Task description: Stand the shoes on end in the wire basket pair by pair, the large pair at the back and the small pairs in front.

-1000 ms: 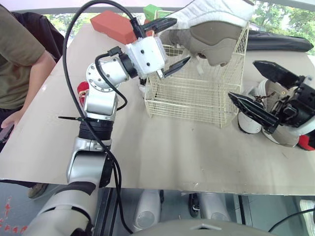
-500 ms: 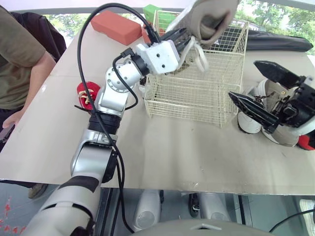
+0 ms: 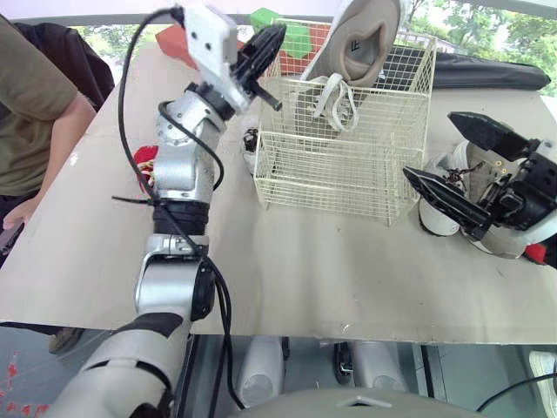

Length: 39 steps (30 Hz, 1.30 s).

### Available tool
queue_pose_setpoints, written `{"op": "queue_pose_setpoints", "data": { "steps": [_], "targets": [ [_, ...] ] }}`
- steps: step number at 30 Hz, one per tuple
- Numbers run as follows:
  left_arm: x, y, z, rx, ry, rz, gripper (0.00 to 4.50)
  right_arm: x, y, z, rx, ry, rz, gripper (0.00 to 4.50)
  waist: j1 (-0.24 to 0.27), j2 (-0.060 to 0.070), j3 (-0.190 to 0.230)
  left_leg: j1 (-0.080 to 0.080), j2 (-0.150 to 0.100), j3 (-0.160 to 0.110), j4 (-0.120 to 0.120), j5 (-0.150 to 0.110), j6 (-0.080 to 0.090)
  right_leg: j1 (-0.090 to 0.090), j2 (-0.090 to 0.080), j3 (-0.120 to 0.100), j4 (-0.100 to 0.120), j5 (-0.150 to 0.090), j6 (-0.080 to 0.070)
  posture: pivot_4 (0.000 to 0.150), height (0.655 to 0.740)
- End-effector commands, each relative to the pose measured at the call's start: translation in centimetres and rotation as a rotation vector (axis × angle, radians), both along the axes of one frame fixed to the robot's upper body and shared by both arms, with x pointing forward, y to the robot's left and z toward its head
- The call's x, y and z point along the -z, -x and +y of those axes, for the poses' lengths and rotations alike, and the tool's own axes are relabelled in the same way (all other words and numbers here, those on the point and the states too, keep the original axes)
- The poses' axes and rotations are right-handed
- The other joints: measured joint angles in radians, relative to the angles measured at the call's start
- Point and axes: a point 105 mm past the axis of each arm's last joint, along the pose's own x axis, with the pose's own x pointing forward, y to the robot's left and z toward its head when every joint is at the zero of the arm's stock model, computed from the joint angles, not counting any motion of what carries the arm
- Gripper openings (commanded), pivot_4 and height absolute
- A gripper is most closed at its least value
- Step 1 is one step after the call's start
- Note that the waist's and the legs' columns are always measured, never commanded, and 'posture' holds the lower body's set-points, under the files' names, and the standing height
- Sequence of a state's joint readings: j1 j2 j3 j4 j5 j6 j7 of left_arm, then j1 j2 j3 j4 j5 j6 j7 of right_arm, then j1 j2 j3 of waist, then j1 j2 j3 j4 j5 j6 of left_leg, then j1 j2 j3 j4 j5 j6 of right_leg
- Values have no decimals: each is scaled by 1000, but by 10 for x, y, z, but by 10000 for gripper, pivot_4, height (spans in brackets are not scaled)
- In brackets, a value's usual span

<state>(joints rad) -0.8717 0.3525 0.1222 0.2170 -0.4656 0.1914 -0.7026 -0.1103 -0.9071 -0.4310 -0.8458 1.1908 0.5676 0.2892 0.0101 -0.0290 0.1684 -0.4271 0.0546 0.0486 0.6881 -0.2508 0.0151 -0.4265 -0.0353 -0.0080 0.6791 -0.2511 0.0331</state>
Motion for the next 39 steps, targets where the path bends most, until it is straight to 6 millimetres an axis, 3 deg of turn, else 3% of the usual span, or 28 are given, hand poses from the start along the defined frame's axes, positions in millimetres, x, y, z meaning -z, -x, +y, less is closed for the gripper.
{"op": "queue_pose_setpoints", "data": {
  "steps": [1,4,7,10,15,18,24,33,38,39],
  "targets": [
    [-9,39,-8,220,20,43,10990,-5,-10,-17,115,-16,10,45000,0,0,0,0,0,0,0,0,0,0,0,0,0,0,0,1500,7400],
    [5,67,-13,357,-19,157,22909,9,-23,-40,266,33,90,45000,3,0,0,0,0,0,0,0,0,0,0,0,0,0,0,1500,7400],
    [19,98,-19,488,-79,273,33373,21,-39,-78,509,122,139,45000,3,0,0,1,1,0,0,0,0,1,0,1,0,0,0,1500,7400],
    [32,123,-23,547,-177,337,44177,31,-46,-103,618,197,243,45000,2,0,0,4,0,0,0,0,0,4,0,2,0,0,0,1500,7400],
    [45,147,-35,555,-281,362,44177,40,-60,-138,732,289,405,45000,2,1,0,15,0,1,-2,-3,5,14,0,2,-1,-1,0,1500,7400],
    [49,156,-41,553,-301,365,44177,52,-76,-172,831,291,593,45000,-2,1,0,16,-1,2,-2,-3,5,14,1,4,-1,-1,0,1500,7400],
    [49,168,-45,567,-315,356,44177,70,-103,-199,824,255,773,45000,-8,2,0,15,-1,2,-3,-3,5,13,1,8,-2,-1,-1,1500,7400],
    [50,175,-48,582,-320,340,44177,109,-133,-222,840,377,910,45000,-19,2,1,13,-2,1,-3,-3,5,13,1,8,-6,-1,0,1500,7400],
    [52,175,-48,592,-329,331,44177,138,-137,-221,781,386,1021,45000,-21,2,0,13,-2,2,-3,-3,5,13,1,6,-6,0,0,1500,7400],
    [52,175,-48,595,-330,329,44836,143,-136,-219,757,379,1045,42542,-21,1,0,13,-2,2,-3,-3,5,13,1,6,-6,0,0,1500,7400]
  ]
}}
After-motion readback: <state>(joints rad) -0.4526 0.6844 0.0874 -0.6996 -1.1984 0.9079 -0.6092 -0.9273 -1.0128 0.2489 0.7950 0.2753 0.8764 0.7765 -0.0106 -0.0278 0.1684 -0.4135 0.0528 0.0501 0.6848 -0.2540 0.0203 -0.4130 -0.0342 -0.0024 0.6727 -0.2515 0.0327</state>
